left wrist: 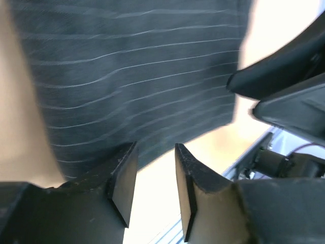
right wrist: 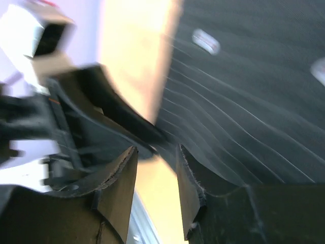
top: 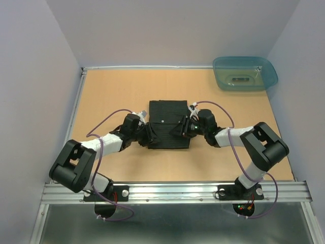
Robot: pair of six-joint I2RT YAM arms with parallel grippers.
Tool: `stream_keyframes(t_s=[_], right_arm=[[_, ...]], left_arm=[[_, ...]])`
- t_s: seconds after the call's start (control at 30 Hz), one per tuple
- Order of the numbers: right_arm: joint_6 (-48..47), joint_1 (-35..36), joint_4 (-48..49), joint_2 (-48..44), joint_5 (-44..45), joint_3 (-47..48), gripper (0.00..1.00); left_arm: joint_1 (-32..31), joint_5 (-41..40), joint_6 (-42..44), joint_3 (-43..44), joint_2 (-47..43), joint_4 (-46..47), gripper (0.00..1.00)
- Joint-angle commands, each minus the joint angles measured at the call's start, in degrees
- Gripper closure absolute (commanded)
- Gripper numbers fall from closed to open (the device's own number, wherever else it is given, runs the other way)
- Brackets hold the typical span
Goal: Fold and stack the long sleeve shirts
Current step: Fold the shirt
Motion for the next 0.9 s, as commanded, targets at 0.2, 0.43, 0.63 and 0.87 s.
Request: stream_keyframes(t_s=[0.2,0.43,0.63,0.87], right_arm=[[0.89,-3.92,7.51,8.1,6.78,-13.57,0.6],[-0.59,-8.59,9.2,3.47,3.27,-15.34,0.6],[-2.7,-8.5,-0.8,-4.63,-1.74,-8.4,0.59],[-5.69,-8.5,-5.93,-3.86,-1.66,5.04,0.59]], left_arm=[[1.73,-1.1,-2.8,-5.97,4.4,4.69,0.62],[3.49,-0.76,-2.28,-7.21,-0.33,1.54,0.63],[3.49,-0.66,4.22,1.02,-6.05,-6.37,0.46],[6.38,0.56,5.9,18.79,5.87,-5.07,0.43]])
